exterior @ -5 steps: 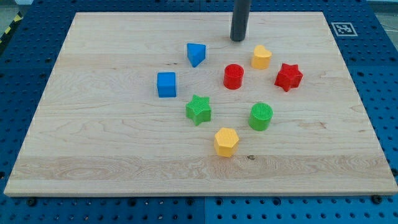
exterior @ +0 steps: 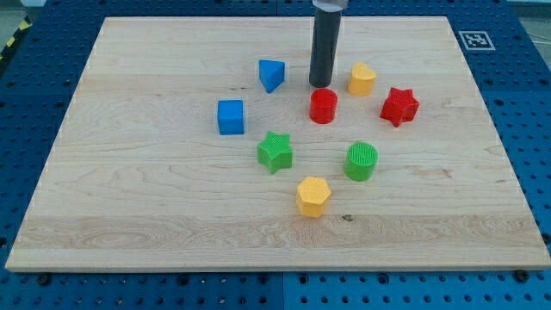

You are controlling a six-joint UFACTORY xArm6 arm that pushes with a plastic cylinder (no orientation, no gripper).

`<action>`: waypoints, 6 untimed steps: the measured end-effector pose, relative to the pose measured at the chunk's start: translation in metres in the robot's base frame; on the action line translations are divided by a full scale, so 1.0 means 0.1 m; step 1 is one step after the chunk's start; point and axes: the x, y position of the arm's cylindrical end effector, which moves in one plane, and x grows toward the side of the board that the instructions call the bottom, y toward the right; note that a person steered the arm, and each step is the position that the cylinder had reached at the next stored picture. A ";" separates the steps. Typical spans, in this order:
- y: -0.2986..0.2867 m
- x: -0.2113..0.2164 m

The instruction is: Move the red circle parallel to the left of the red star

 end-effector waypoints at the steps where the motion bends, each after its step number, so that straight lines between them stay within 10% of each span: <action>1: -0.13 -0.02; 6: -0.26 0.92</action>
